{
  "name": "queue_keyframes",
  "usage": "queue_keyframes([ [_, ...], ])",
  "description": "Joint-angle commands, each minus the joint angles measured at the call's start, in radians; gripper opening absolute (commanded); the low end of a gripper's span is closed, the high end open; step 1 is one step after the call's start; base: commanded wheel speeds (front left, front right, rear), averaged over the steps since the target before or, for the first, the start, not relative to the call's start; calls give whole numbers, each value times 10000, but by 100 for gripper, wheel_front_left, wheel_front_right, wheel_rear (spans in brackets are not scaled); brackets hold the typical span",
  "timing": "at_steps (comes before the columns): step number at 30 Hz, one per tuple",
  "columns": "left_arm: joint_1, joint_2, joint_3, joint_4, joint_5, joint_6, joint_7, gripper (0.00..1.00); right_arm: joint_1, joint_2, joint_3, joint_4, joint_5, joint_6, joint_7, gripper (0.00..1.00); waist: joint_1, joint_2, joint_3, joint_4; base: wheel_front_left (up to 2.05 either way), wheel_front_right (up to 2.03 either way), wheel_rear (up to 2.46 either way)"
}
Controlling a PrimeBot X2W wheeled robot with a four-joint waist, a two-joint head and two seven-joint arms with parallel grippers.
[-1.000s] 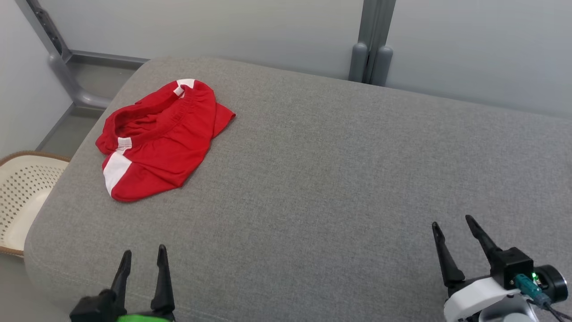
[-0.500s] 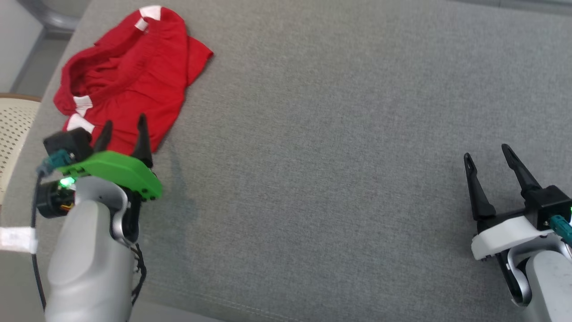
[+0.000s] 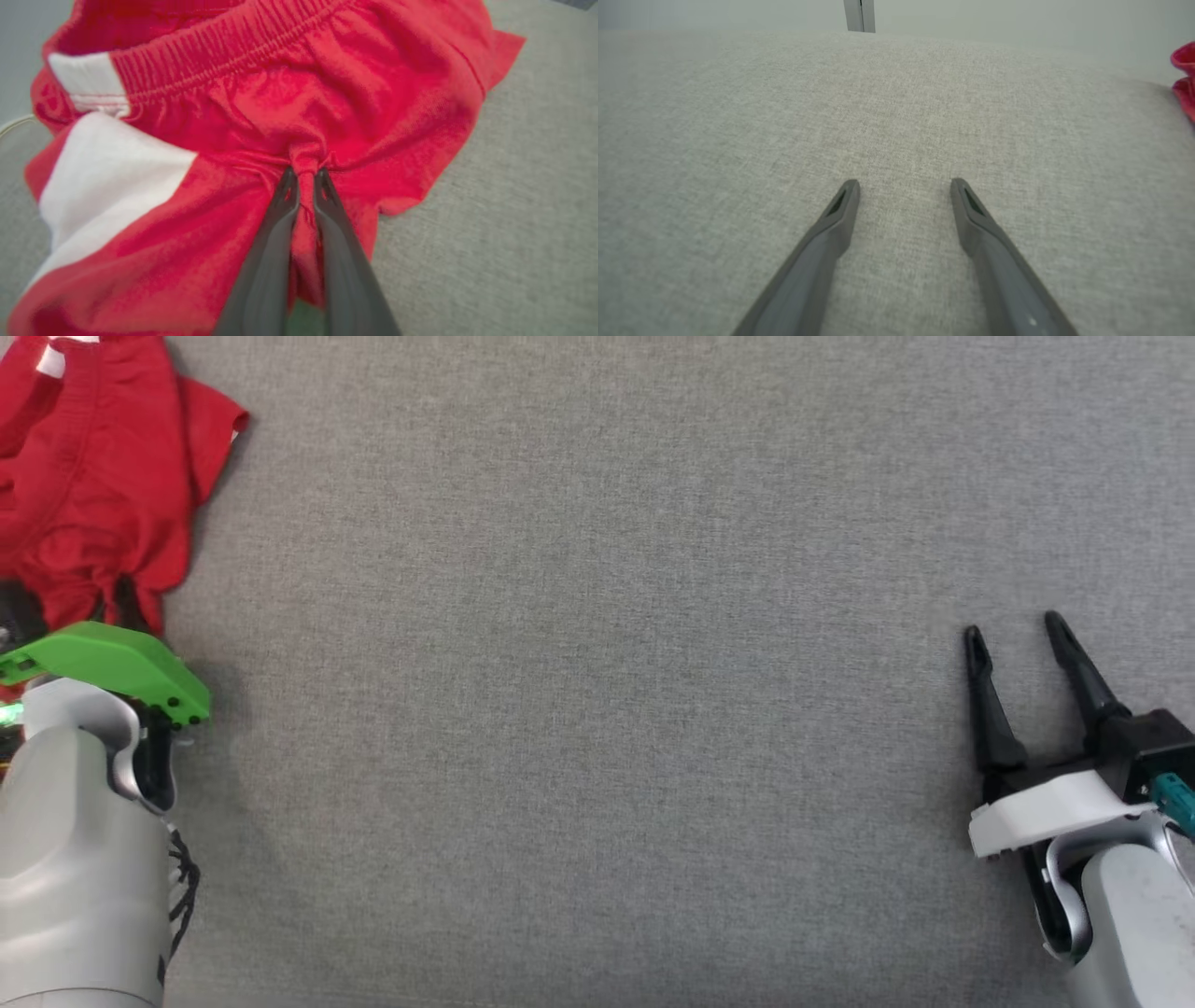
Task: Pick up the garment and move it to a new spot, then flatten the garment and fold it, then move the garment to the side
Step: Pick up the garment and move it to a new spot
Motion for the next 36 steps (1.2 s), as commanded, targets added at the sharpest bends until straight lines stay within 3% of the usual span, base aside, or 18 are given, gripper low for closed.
queue_keyframes([
  [1, 235, -350, -335, -222, 219, -228, -108, 0, 903, 134, -36, 720, 124, -32, 215, 100, 0, 0, -841, -12, 0, 0, 0],
  [8, 964, -897, -1551, -2885, 39, -452, 138, 0, 1266, 577, 118, 709, 202, -18, 180, 100, 0, 0, -2157, -49, 0, 0, 0],
  [14, 2483, -1442, -3218, -7048, -863, -465, 1532, 0, 1429, 751, 158, 704, 246, -24, 120, 100, 0, 0, -2798, -394, 0, 0, 0],
  [20, 4078, -1805, -4558, -10559, -2359, -412, 2869, 0, 1627, 919, 82, 755, 300, -24, 118, 100, 0, 0, -3023, -961, 0, 0, 0],
  [25, 5206, -1871, -5544, -12394, -4815, 44, 4089, 0, 1661, 1040, 47, 734, 318, -23, 118, 100, 0, 0, -2946, -1475, 0, 0, 0],
  [28, 5507, -1799, -5551, -12307, -5519, 270, 4584, 0, 1652, 1102, 6, 740, 332, -23, 118, 100, 0, 0, -2869, -1742, 0, 0, 0],
  [31, 5291, -1138, -5211, -11364, -5248, 389, 4817, 0, 1589, 1167, 37, 790, 345, -23, 118, 100, 0, 0, -2764, -2020, 0, 0, 0],
  [36, 4592, -457, -4377, -8914, -4278, 668, 3896, 0, 1413, 1256, 137, 873, 374, -24, 118, 100, 0, 0, -2678, -2417, 0, 0, 0],
])
